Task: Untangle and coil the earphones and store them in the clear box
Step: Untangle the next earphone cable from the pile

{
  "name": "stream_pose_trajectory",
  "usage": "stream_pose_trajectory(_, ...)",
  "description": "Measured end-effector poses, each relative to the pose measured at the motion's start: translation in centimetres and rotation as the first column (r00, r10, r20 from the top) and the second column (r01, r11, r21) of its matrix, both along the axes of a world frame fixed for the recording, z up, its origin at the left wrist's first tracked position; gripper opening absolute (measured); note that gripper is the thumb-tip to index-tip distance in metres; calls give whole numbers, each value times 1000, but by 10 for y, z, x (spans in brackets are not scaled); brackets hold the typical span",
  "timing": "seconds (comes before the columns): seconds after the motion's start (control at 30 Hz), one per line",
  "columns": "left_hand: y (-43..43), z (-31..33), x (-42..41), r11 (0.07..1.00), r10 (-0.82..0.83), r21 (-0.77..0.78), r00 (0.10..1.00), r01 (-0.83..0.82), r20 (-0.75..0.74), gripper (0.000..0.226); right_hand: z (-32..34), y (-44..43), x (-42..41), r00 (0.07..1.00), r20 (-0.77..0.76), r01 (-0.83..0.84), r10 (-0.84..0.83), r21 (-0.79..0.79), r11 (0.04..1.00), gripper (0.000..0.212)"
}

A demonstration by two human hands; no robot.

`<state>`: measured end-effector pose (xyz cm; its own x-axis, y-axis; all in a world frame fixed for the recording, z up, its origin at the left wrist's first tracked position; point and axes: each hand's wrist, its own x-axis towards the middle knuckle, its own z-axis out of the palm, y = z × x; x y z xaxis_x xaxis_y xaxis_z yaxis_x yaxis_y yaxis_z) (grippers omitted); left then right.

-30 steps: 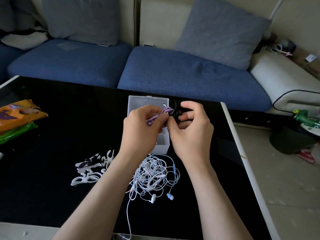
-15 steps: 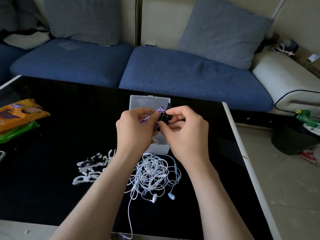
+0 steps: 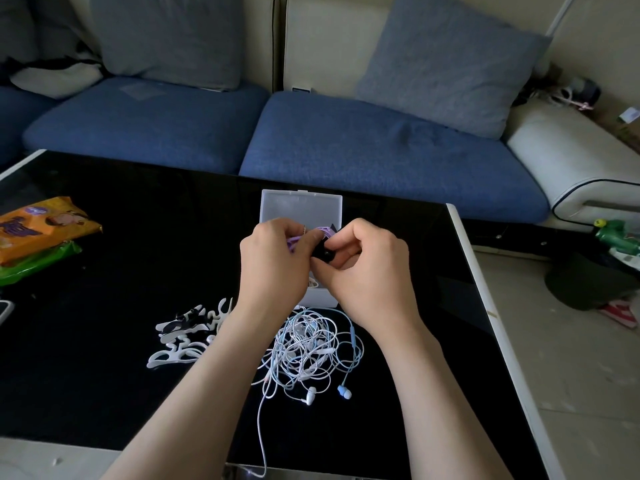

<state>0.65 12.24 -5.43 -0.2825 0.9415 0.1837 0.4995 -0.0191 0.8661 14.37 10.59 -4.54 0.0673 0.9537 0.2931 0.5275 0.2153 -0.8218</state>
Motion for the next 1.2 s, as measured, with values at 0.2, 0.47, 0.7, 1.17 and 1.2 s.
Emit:
stream_pose_trajectory(0.2, 4, -3, 1, 993, -42, -96, 965, 69, 259, 36, 4, 0, 4, 999, -34, 12, -13, -24, 1000, 30)
stream_pose_trajectory(0.47, -2, 5, 5, 997, -73, 0, 949, 77, 307, 33, 4, 3, 2, 976, -143, 165, -164, -7, 986, 23)
stream_pose_trajectory(0.7, -8, 17, 7, 977, -78, 207, 992, 57, 98, 13, 7, 2, 6, 941, -322, 94, -106, -52, 994, 28)
stream_pose_trajectory(1.17, 0, 8, 4, 973, -231, 85, 900, 215, 370, 19, 16, 1, 11, 841, -540, -79, -31, -178, 981, 23)
stream_pose_trajectory(1.2, 0, 7, 3, 973, -231, 76, 884, 220, 407, 20, 14, 0, 10, 868, -496, -55, -32, -160, 986, 21)
